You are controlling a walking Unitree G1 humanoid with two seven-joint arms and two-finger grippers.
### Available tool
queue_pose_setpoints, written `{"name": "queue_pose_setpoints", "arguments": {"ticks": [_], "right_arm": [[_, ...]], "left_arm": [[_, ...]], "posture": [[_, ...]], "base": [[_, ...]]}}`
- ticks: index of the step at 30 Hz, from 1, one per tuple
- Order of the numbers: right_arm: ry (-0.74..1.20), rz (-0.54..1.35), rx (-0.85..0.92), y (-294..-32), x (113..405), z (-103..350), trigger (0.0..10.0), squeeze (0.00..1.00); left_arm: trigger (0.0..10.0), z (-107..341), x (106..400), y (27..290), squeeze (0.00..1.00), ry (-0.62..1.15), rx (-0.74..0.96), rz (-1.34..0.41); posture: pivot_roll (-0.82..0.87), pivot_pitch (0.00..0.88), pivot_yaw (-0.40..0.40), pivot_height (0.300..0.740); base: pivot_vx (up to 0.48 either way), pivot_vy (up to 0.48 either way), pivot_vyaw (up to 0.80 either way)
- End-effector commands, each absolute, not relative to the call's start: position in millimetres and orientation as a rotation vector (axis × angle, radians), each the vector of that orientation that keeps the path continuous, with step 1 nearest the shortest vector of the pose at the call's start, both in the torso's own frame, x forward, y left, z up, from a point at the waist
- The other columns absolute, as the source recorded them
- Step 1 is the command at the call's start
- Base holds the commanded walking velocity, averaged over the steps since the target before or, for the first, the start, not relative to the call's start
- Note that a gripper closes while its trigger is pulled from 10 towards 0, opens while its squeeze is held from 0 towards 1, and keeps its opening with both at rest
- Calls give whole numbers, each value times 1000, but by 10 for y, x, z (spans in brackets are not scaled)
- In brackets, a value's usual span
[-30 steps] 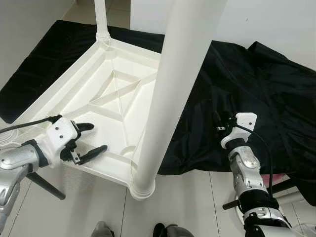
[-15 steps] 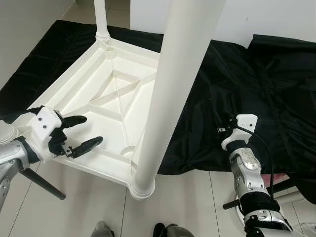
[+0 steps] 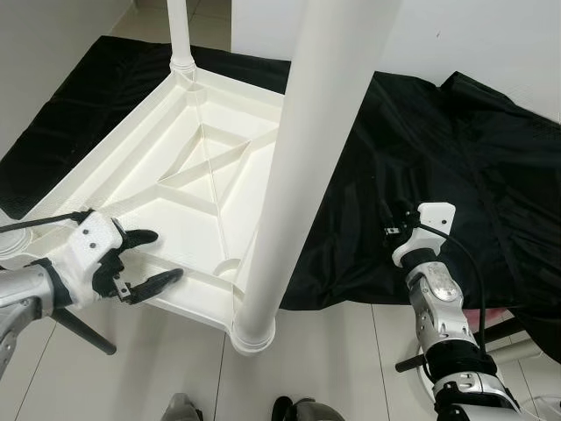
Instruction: Building children table
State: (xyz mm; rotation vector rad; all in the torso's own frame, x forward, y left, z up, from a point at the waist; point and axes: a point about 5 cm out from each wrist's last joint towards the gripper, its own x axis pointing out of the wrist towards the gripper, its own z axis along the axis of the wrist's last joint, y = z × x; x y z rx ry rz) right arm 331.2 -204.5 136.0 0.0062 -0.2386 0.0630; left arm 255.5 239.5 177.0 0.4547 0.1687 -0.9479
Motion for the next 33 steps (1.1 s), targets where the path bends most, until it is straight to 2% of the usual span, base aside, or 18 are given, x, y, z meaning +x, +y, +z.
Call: {"name": "queue_pose_setpoints", "arguments": {"ticks": [1, 10, 15, 25, 27, 33], "right_arm": [[-212, 56, -1, -2077, 3298, 1312, 10000, 0], [-209, 50, -2, -2087, 3285, 1303, 10000, 0], [-209, 40, -4, -2097, 3275, 1298, 10000, 0], [-203, 29, -9, -2124, 3259, 1288, 10000, 0], [-202, 24, -10, -2126, 3260, 1288, 10000, 0], [-203, 15, -6, -2123, 3268, 1294, 10000, 0]], "left_arm": [[10000, 1677, 2490, 2366, 0, 249, 481, -1118], [10000, 1598, 2620, 2358, 0, 269, 590, -1051], [10000, 1549, 2822, 2328, 0, 285, 658, -937], [10000, 1548, 3112, 2344, 0, 335, 582, -763], [10000, 1585, 3215, 2277, 0, 327, 520, -737], [10000, 1665, 3383, 2125, 0, 280, 503, -713]], "posture": [[99, 133, -94, 740], [90, 129, -86, 740], [82, 126, -80, 740], [75, 137, -80, 740], [74, 142, -78, 740], [73, 152, -78, 740]], "base": [[0, 0, 0], [0, 0, 0], [0, 0, 0], [0, 0, 0], [0, 0, 0], [0, 0, 0]]}}
